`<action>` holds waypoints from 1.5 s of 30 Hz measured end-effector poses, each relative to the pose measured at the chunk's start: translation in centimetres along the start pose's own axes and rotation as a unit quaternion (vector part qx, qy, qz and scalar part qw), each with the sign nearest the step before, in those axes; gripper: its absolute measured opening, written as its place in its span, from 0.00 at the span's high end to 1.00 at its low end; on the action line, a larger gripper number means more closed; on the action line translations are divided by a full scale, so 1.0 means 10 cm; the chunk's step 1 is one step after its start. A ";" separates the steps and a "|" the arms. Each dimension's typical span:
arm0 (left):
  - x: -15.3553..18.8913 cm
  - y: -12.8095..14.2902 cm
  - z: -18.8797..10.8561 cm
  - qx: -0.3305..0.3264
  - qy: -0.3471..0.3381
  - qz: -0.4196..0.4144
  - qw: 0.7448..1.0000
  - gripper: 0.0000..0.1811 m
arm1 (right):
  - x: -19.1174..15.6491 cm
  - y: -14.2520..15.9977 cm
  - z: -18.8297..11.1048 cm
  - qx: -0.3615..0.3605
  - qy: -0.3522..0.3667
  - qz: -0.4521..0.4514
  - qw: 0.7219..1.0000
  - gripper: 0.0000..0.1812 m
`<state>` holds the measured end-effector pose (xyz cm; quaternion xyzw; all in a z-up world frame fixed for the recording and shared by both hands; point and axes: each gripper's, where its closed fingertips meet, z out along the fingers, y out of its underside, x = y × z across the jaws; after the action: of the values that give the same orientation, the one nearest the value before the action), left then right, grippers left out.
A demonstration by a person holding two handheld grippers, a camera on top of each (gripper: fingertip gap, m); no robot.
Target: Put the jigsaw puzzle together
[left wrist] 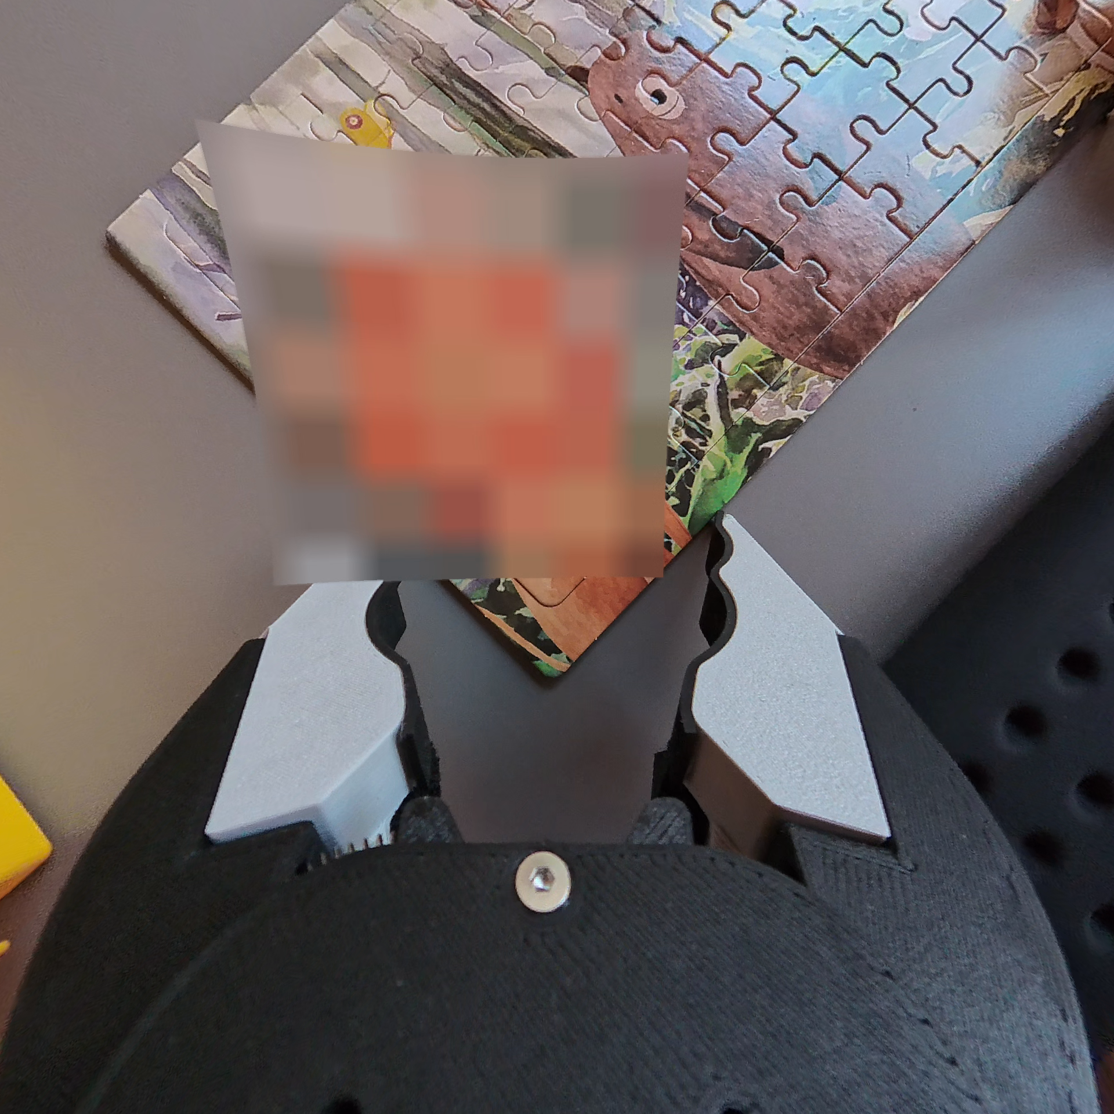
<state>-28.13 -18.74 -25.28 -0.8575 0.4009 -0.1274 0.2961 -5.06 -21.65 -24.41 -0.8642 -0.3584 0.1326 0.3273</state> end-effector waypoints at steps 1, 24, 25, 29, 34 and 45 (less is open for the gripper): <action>0.00 0.00 0.01 0.000 0.001 0.001 1.000 0.45 | 0.00 0.00 0.00 0.000 0.000 0.002 1.000 0.68; -0.37 -0.53 0.37 -0.004 0.001 0.004 1.000 0.45 | 0.56 -0.18 0.20 -0.021 0.004 -0.006 1.000 0.67; -0.38 -0.53 0.38 -0.005 0.001 0.004 1.000 0.45 | 0.57 -0.19 0.21 -0.020 0.003 -0.006 1.000 0.67; -0.41 -0.56 0.40 -0.002 0.001 0.002 1.000 0.45 | 0.61 -0.20 0.23 -0.015 0.003 0.001 1.000 0.67; -0.42 -0.56 0.40 0.006 0.000 0.000 1.000 0.45 | 0.63 -0.21 0.24 -0.008 0.003 0.004 1.000 0.67; -0.51 -0.42 0.15 0.068 -0.038 -0.018 0.997 0.21 | 0.63 -0.38 -0.08 0.157 0.042 -0.058 0.985 0.51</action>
<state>-28.17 -12.10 -23.86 -0.8469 0.3642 -0.1273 0.3660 -2.27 -15.56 -21.28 -0.7851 -0.3682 0.1314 0.4804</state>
